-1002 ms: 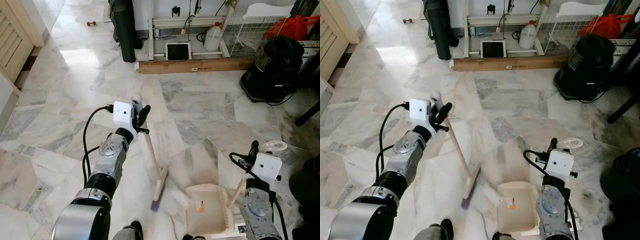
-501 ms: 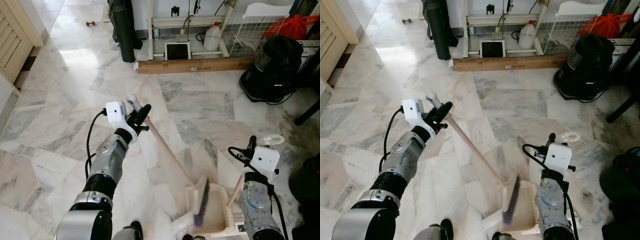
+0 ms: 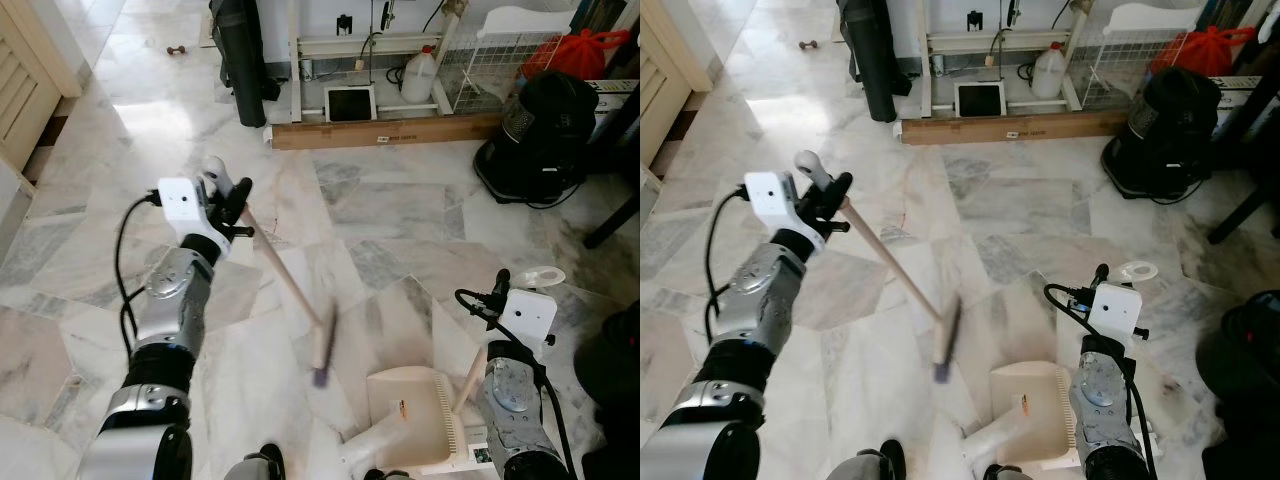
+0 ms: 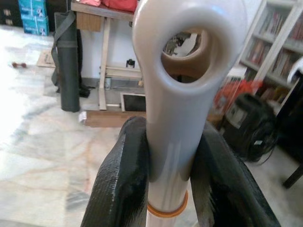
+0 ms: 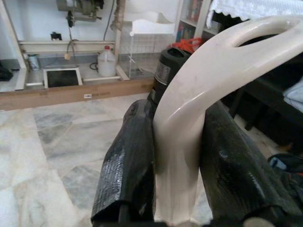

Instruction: Sweep floor

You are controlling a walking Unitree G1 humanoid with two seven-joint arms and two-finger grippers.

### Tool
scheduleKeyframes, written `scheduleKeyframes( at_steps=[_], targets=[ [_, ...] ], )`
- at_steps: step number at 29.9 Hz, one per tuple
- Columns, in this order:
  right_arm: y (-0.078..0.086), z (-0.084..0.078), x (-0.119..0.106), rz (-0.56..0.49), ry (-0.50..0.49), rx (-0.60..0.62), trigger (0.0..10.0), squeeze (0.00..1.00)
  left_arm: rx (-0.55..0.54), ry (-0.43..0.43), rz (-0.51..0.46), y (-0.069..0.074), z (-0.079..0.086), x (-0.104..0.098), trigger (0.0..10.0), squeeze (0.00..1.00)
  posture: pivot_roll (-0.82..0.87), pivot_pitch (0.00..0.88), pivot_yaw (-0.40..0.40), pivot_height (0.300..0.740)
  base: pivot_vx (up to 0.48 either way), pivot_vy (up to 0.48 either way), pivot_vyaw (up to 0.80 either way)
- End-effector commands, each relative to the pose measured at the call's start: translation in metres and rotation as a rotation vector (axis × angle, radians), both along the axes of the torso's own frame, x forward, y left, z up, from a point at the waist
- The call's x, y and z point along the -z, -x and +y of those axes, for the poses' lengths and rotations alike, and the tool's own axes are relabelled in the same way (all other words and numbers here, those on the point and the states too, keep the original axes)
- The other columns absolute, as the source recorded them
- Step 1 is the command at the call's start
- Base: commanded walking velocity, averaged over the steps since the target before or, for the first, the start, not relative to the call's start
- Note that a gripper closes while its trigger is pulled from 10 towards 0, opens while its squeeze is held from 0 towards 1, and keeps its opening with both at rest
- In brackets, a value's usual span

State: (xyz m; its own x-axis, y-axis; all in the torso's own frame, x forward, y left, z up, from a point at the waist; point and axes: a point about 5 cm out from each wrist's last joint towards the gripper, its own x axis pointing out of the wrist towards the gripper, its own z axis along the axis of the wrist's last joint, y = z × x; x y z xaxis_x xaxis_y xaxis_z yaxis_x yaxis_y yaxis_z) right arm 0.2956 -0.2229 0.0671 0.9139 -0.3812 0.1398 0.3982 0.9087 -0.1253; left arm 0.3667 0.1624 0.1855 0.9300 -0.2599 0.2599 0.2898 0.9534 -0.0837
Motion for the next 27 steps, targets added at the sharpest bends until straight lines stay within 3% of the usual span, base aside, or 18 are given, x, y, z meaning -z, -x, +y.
scheduleKeyframes(
  at_steps=[1, 6, 8, 12, 27],
  targets=[
    [0.004, 0.002, 0.009, 0.043, -0.011, -0.013, 10.0, 0.0, 0.065, -0.076, 0.039, 0.005, -0.01, 0.012, 10.0, 0.0, 0.12, 0.139, 0.013, 0.74, 0.0, 0.0, 0.0],
    [0.003, 0.002, 0.009, 0.041, -0.01, -0.024, 10.0, 0.0, 0.067, -0.184, 0.044, 0.012, -0.014, 0.026, 10.0, 0.0, 0.12, 0.13, 0.012, 0.74, 0.0, 0.0, 0.0],
    [0.002, 0.002, 0.009, 0.041, -0.009, -0.027, 10.0, 0.0, 0.004, -0.222, 0.052, 0.015, -0.011, 0.035, 10.0, 0.0, 0.12, 0.125, 0.012, 0.74, 0.0, 0.0, 0.0],
    [0.002, 0.001, 0.008, 0.039, -0.01, -0.028, 10.0, 0.0, -0.066, -0.215, 0.073, 0.02, -0.007, 0.045, 10.0, 0.0, 0.12, 0.124, 0.01, 0.74, 0.0, 0.0, 0.0],
    [-0.001, 0.003, 0.007, 0.037, -0.017, -0.051, 10.0, 0.0, -0.067, -0.206, 0.065, 0.021, -0.014, 0.047, 10.0, 0.0, 0.12, 0.126, 0.006, 0.74, 0.0, 0.0, 0.0]
  ],
)
